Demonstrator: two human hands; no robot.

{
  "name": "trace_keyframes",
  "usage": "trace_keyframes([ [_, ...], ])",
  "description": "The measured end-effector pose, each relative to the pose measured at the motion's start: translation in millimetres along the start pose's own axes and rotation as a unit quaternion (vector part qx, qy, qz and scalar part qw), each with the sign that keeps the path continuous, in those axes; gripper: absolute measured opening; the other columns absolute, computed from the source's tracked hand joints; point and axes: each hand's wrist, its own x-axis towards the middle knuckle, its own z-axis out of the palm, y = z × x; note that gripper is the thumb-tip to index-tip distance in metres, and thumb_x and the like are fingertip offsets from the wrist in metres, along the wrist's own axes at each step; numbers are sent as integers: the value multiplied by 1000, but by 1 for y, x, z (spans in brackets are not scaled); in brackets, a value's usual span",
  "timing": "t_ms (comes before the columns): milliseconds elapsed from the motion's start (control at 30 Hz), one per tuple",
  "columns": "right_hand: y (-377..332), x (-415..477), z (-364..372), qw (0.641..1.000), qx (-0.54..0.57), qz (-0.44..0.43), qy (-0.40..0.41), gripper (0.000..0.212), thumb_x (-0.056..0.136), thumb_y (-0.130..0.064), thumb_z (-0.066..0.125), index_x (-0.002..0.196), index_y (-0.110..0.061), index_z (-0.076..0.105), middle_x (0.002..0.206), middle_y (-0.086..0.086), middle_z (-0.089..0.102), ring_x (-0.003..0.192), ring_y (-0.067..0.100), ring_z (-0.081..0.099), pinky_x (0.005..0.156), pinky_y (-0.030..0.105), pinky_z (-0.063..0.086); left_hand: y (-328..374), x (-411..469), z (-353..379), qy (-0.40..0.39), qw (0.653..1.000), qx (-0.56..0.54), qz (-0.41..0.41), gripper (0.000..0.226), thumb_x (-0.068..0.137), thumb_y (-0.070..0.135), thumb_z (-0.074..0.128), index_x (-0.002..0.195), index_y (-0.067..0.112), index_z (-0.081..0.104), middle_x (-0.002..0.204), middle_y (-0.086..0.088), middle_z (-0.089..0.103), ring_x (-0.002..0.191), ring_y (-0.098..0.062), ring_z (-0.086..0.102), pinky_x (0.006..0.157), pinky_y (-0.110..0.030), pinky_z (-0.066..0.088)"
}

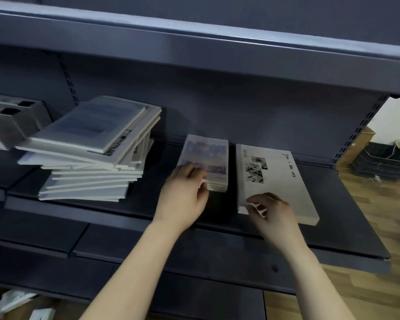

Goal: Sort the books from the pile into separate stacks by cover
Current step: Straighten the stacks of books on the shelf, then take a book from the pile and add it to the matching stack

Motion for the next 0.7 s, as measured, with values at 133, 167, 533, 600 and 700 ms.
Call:
trace_keyframes([
  [133,-24,2,23,998,4,-31,-48,14,86,-19,63,98,-21,70,94,-5,61,80,9,60,72,15,46,-20,12,-40,55,998,-26,4,15,79,10,61,94,9,64,99,-6,59,86,-24,56,71,-30,46],
  [167,-29,3,28,998,-6,-41,-52,14,86,-20,63,98,-22,69,94,-5,62,82,10,61,73,21,49,-26,14,-49,71,997,-33,2,16,80,10,59,95,8,65,98,-6,60,87,-23,57,73,-30,46],
  [533,-60,14,77,996,-52,-37,-66,15,85,-23,62,98,-24,70,93,-10,61,95,14,56,74,24,41,-120,28,-141,176,966,86,-170,19,77,19,54,88,13,68,85,-14,65,78,-39,59,64,-37,42],
  [600,-62,15,85,996,-67,-30,-58,14,85,-22,63,96,-22,71,94,-6,63,98,17,53,75,23,36,-138,26,-149,163,957,125,-205,19,79,19,59,94,12,69,87,-20,65,81,-43,59,67,-39,42],
  [700,-68,16,94,996,-80,-15,-40,14,84,-20,65,96,-20,73,98,-1,64,101,20,52,78,24,34,-165,25,-153,121,946,170,-249,29,85,34,57,104,15,66,98,-21,65,92,-45,58,74,-42,43],
])
